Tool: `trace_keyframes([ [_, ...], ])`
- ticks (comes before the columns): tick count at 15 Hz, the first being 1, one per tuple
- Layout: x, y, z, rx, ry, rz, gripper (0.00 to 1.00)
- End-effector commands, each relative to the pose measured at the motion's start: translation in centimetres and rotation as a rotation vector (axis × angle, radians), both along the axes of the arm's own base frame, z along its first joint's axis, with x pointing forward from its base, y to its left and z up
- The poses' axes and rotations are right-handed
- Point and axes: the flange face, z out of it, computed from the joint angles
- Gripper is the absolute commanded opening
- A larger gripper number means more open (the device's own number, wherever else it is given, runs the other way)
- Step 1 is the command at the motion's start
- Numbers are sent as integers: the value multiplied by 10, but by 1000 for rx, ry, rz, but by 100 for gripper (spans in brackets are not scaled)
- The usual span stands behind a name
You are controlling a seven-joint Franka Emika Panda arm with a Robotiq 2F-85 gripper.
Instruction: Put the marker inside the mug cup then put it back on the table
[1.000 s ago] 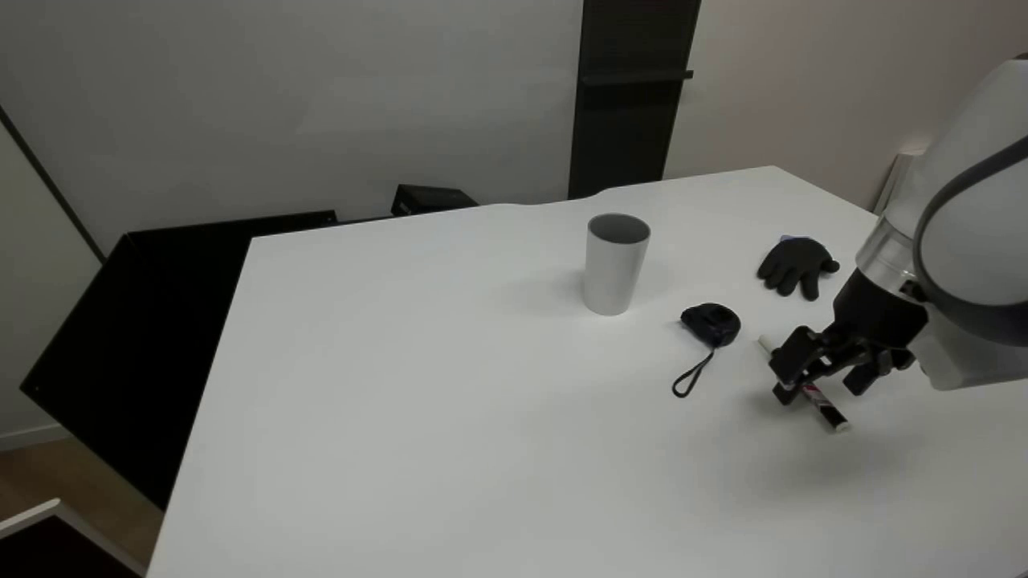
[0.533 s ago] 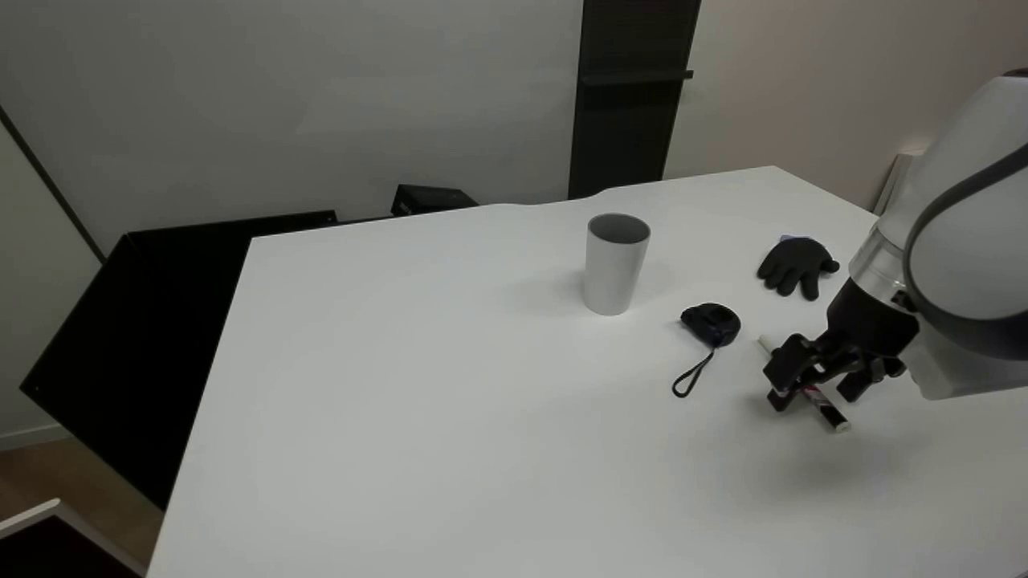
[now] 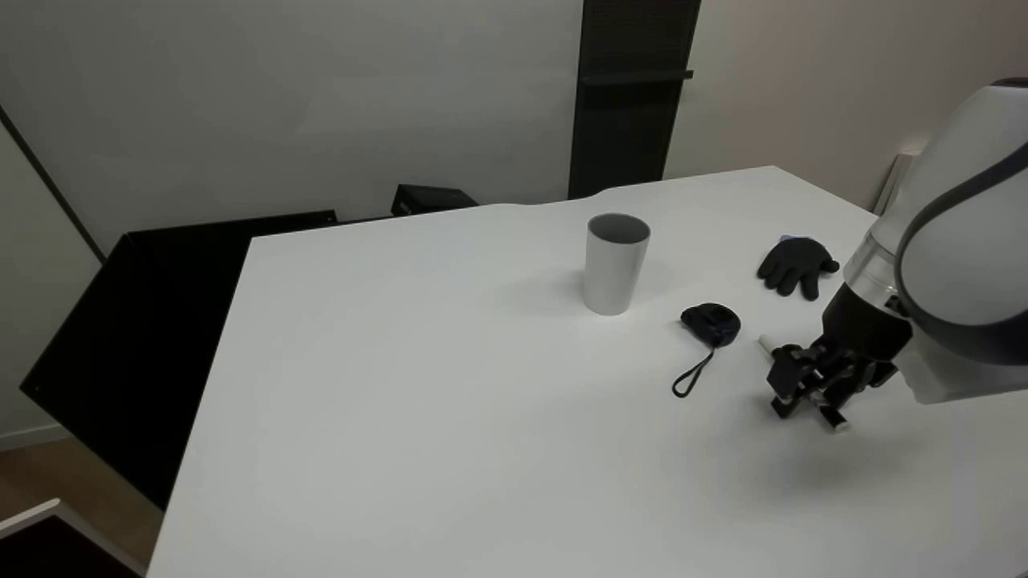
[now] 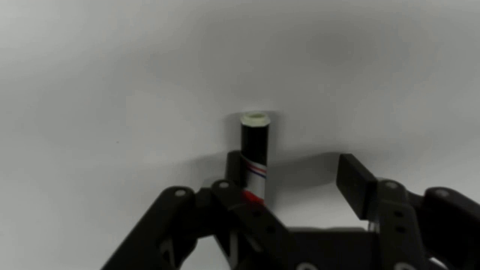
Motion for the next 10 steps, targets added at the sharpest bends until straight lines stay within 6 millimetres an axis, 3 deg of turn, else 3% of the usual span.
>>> trace_keyframes([
  [1,6,-2,-7,5,-7,-16,42],
  [7,17,-16,2,-7,33,-103,8],
  [10,26,-23,14,1,70,-231,7],
])
